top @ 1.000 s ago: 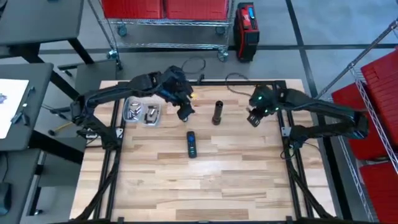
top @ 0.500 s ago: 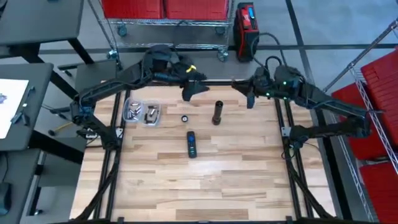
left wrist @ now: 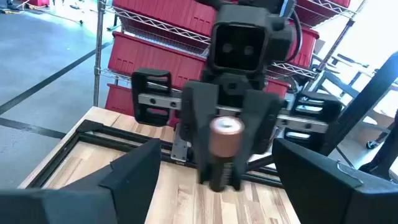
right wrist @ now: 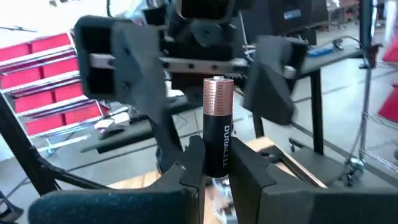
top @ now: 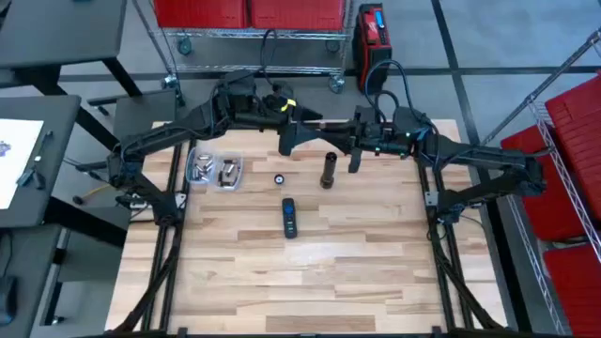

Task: Insert battery
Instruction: Put the brown battery into the right transparent bin

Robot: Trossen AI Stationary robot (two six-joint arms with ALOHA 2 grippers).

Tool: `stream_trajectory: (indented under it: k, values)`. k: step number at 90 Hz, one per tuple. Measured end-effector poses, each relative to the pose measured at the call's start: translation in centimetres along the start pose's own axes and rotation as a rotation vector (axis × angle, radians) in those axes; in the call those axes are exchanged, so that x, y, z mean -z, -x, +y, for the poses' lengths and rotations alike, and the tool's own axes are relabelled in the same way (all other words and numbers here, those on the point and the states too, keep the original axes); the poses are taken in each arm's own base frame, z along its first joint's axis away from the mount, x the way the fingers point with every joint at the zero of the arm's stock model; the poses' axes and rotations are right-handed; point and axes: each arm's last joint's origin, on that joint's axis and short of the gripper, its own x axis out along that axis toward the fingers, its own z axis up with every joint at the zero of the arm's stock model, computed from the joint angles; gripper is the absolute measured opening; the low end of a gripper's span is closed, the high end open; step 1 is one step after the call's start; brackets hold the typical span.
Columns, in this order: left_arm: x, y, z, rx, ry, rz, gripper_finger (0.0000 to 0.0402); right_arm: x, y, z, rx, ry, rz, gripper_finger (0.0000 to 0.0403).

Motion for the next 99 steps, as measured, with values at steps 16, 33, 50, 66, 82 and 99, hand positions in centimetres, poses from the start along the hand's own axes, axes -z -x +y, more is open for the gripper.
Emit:
stream_trajectory:
  k: [16, 33, 50, 66, 82, 99]
  values:
    - [0.0, 0.0, -0.1, 0.002, -0.039, -0.001, 0.0266, 0.5, -0.6, 0.3, -0.015, -0.006, 0.001, 0.0033]
    - [0.1, 0.0, -0.1, 0.004, -0.044, 0.004, 0.0192, 0.7, -0.9, 0.5, -0.023, -0.009, 0.003, 0.0033]
    - [0.1, 0.0, -0.1, 0.024, -0.05, 0.01, 0.0094, 0.7, -0.9, 0.5, -0.021, -0.009, -0.002, 0.0034]
    - [0.1, 0.0, -0.3, 0.064, -0.089, 0.018, 0.0025, 0.7, -0.9, 0.5, -0.023, -0.009, -0.003, 0.0042]
    - [0.1, 0.1, -0.1, 0.058, -0.09, 0.022, 0.0025, 0.7, -0.8, 0.5, -0.022, -0.011, 0.006, 0.0071]
    - [-0.3, 1.8, 0.3, -0.033, -0.071, 0.063, 0.0025, -0.6, 0.4, 0.9, -0.052, -0.075, -0.036, 0.0124]
